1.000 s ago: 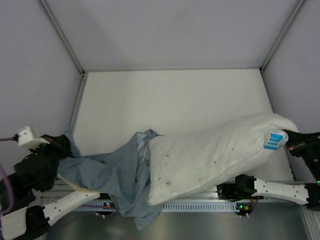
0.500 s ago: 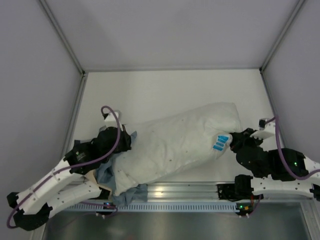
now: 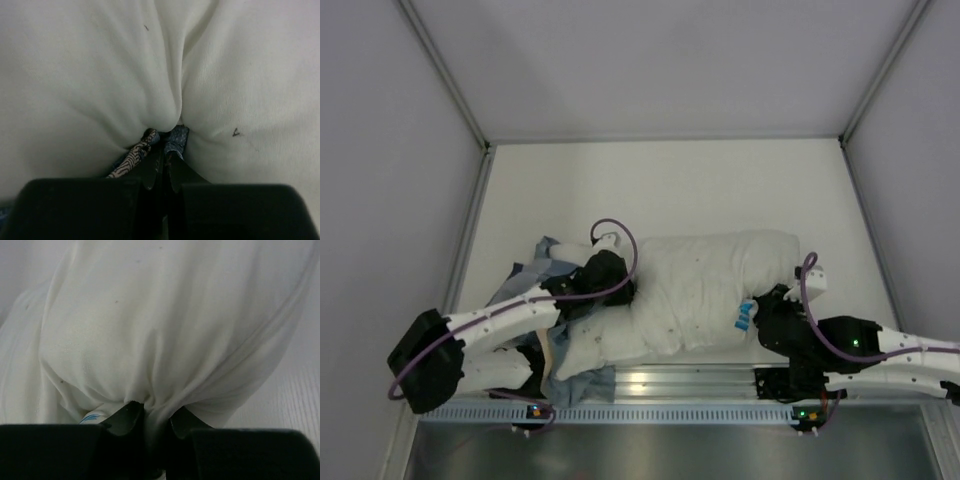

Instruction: Remove the pillowcase from the pillow

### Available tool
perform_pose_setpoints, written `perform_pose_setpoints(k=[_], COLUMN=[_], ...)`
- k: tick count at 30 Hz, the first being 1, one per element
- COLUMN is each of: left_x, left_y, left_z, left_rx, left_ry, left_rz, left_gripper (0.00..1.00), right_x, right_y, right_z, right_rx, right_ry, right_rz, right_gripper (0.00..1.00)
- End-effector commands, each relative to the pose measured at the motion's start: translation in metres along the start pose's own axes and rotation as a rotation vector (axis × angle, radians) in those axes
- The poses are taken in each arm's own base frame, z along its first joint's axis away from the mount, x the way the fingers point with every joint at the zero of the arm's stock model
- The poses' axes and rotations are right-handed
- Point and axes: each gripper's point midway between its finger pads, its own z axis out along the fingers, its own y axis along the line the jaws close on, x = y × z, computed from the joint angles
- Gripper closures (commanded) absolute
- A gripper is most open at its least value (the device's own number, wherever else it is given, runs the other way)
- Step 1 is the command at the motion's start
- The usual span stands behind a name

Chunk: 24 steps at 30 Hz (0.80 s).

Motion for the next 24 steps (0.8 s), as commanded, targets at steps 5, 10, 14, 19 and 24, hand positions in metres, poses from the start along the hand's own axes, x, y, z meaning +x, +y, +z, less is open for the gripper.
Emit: perform_pose_setpoints(k=[5, 10, 14, 19, 24], left_x=[-0.005, -0.040, -0.064, -0.077, -0.088], left_y=[0.008, 0.012, 0.020, 0.039, 0.064], left_z=[0.078, 0.072, 0.052, 0.028, -0.017], left_rx=[0.056, 0.032, -0.014, -0.047, -0.170], left_ry=[0.131, 0.067, 0.013, -0.044, -0.107], left_rz=[-0.117, -0.100, -0.083, -0.091, -0.075], left_gripper=[1.00, 1.00, 1.00, 1.00, 0.21], right_x=[0.052, 0.039, 0.011, -0.039, -0.058], right_y=[0.051, 0.052, 0.036, 0.039, 0.072], right_z=[-0.002, -0.015, -0.025, -0.045, -0.069], right_rx=[-0.163, -0.214, -0.174, -0.224, -0.399], right_ry=[0.208, 0.221, 0.185, 0.117, 0.143], right_rz=[0.142, 0.113, 0.069, 0.074, 0.057], right_gripper=[0.84, 0.38, 0.27, 0.24, 0.24])
